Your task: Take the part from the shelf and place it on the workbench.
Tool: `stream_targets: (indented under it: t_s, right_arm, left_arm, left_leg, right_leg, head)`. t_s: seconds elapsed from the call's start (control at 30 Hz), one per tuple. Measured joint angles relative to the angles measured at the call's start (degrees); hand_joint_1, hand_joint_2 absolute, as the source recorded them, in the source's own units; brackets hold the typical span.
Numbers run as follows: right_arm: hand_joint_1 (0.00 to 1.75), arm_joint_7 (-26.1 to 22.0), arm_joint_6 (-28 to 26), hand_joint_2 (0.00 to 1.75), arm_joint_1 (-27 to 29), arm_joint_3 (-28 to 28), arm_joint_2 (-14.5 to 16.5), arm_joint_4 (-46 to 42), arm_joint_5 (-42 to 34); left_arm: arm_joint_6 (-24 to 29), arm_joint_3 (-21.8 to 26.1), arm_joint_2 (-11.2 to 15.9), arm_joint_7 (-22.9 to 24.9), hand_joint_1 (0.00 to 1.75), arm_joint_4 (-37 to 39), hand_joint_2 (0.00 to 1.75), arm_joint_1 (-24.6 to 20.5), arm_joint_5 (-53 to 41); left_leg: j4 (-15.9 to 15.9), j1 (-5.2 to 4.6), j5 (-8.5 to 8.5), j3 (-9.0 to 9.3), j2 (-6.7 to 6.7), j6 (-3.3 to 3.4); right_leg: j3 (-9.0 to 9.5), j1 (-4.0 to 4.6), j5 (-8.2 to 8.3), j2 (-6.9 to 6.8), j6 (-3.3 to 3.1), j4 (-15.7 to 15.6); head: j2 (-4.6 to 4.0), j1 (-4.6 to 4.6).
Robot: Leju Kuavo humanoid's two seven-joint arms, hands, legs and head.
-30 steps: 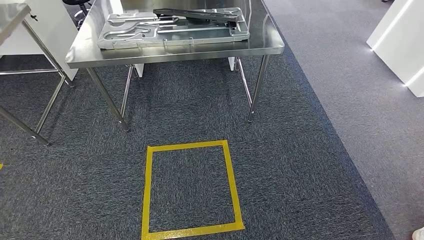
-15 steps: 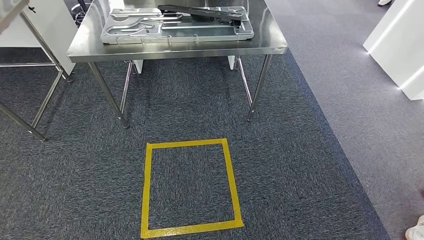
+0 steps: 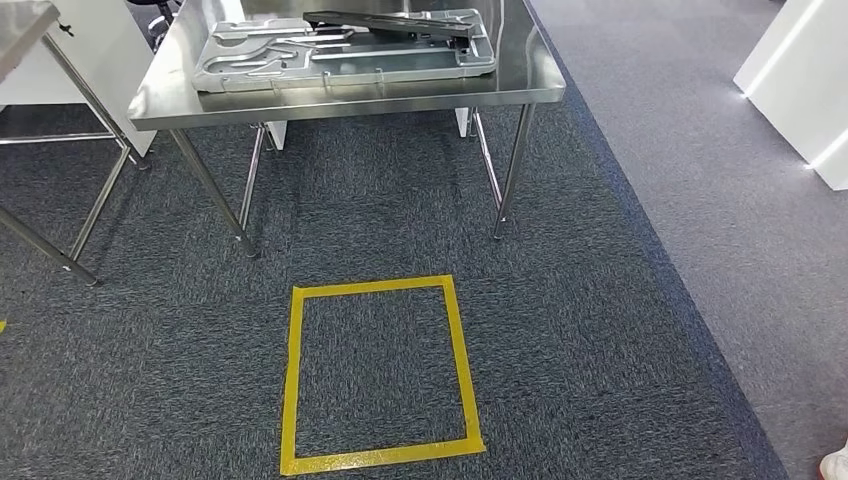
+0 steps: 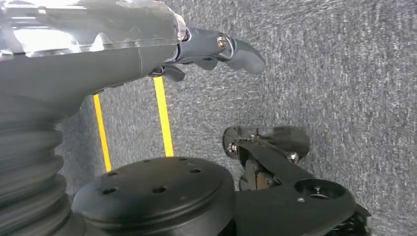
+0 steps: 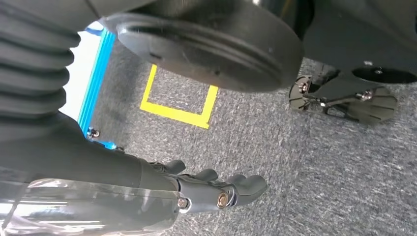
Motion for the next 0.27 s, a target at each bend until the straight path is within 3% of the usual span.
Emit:
stream_targets:
  t_s: [0.07,0.13,0.27]
  right_arm:
    - [0.00,-0.10,0.08,1.75,0.01,1.28,-0.25,-0.77,-2.24]
    - [0.00,-0.25,0.17,1.75,0.04,2.80,-0.50,-1.53,-4.56]
    - [0.00,-0.41,0.66,1.75,0.27,5.63,-1.14,-2.51,-8.66]
  left_arm:
    - [-0.63,1.78,0.08,0.15,0.00,0.00,1.75,0.73,-2.11]
    - [-1.30,3.80,0.13,0.30,0.00,0.00,1.75,1.55,-4.20]
    - [-2.55,7.56,0.12,0.38,0.00,-0.05,1.75,2.24,-7.84]
  left_leg:
    - [-7.44,0.02,3.75,3.84,0.02,0.29]
    - [-14.02,-0.14,5.71,6.98,0.01,0.84]
    - [-15.53,-0.32,5.96,7.48,-0.21,1.99]
  right_leg:
    - [0.03,0.00,-0.16,0.10,0.19,0.31]
    - [-0.13,0.22,-0.34,0.22,0.70,0.74]
    - [-0.32,0.32,-0.18,0.08,1.87,0.78]
  head:
    - [0.00,0.00]
    - [0.00,0.00]
    - [0.00,0.00]
